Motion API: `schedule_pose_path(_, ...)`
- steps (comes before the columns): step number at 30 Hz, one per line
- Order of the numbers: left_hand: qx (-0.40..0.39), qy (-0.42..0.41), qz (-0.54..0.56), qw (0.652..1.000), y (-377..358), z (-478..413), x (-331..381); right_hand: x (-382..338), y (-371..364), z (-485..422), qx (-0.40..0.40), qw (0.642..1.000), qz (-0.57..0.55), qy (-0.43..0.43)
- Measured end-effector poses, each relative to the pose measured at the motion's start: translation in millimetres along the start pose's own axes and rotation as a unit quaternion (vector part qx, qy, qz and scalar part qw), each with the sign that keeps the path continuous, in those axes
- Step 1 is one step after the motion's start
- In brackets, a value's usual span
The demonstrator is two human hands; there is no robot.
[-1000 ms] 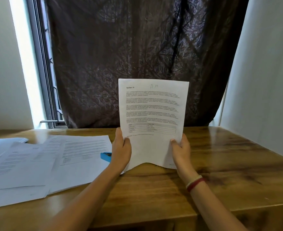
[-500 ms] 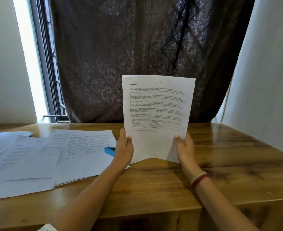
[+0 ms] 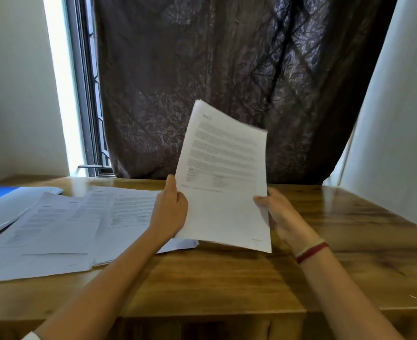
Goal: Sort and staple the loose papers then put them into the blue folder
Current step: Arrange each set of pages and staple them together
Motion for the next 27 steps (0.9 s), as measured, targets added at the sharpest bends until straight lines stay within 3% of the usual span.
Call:
schedule_pose_path(3, -0.024, 0.045, -0.023, 0.998, 0, 16, -32, 21, -13, -19, 0.005, 0.998, 0.001, -0.057)
schedule_pose_path(13, -0.064, 0.121, 0.001, 0.991, -3, 35, -72, 46, -47, -61, -0.003, 0.991, 0.01, -0.133)
schedule_pose_path(20, -0.125, 0.16, 0.004, 0.979, -21, 40, -88, 59, -47, -64, 0.009, 0.994, -0.004, -0.107)
schedule_pose_path(24, -0.185, 0.213, -0.016, 0.959, -19, 31, -99, 57, -48, -67, 0.007, 0.997, -0.024, -0.076)
schedule_pose_path(27, -0.185, 0.268, -0.053, 0.944, -13, 11, -106, 53, -52, -65, -0.005, 0.998, -0.022, -0.065)
Point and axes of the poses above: each hand's wrist, its own z-axis away from the middle knuckle, its own y-axis out of the back of the hand, x = y × z, the point moved 10 cm from there along -z, towards the middle knuckle, and after that the axes turned 2 degrees about -z, right-handed, at the moved point
